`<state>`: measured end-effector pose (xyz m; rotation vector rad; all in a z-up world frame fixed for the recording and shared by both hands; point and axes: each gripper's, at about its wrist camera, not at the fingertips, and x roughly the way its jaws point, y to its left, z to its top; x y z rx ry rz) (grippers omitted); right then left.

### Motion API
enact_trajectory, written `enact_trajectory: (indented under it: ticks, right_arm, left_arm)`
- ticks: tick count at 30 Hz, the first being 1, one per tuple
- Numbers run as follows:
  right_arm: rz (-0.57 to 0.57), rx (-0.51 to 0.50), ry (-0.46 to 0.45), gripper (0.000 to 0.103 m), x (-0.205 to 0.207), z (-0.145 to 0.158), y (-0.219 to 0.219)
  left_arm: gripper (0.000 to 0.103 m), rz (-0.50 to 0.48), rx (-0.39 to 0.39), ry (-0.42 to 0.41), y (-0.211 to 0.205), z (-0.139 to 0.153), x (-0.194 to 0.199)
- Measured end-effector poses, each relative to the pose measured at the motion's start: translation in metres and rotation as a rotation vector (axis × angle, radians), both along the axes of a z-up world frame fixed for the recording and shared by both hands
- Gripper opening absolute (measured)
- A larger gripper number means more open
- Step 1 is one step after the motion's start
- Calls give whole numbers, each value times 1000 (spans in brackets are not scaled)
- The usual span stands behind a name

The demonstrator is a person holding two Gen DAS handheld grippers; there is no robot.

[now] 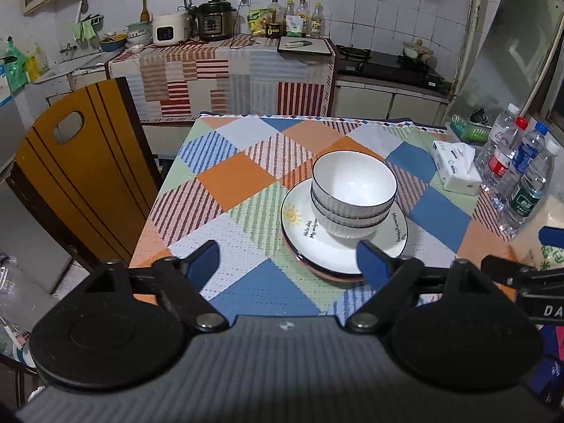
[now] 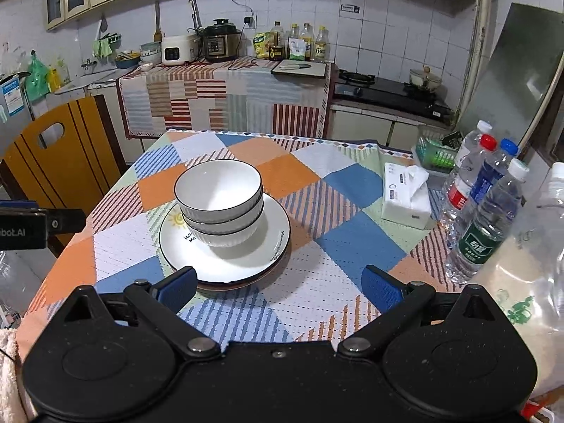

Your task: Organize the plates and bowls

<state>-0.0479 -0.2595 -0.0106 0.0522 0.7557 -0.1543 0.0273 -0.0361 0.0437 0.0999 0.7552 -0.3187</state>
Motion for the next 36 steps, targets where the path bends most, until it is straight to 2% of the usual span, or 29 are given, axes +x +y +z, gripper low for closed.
enact_trajectory:
  ticks: [6,9,12,16,20,24,31,36]
  right_arm:
    - [-45,13,4,101,-10,3,6]
    - [-63,-28,13,101,-13,1,11]
    - [-62,-27,17,101,-15,2,12]
    - [-66,-46,13,101,-18,3,17]
    - [-64,-52,14,101,-21,4,20]
    - [-66,-52,19,101,-22,4,21]
    - [-66,-44,36,101,-23,0,25]
    - [-73,-48,41,101,-21,1,25]
  left_arm:
    - [94,-26,9,-5,2,-2,-10]
    - [96,-26,10,-5,3,-3,-13]
    - [97,-25,11,-5,3,-3,-13]
    - [97,-57,16,-6,4,-6,-16]
    - [97,-54,29,-18,7,-7,-24]
    - [97,-51,10,-11,8,-7,-27]
    - [97,-39,53,-4,1,-9,-27]
    - [97,-29,53,4,1,-10,-26]
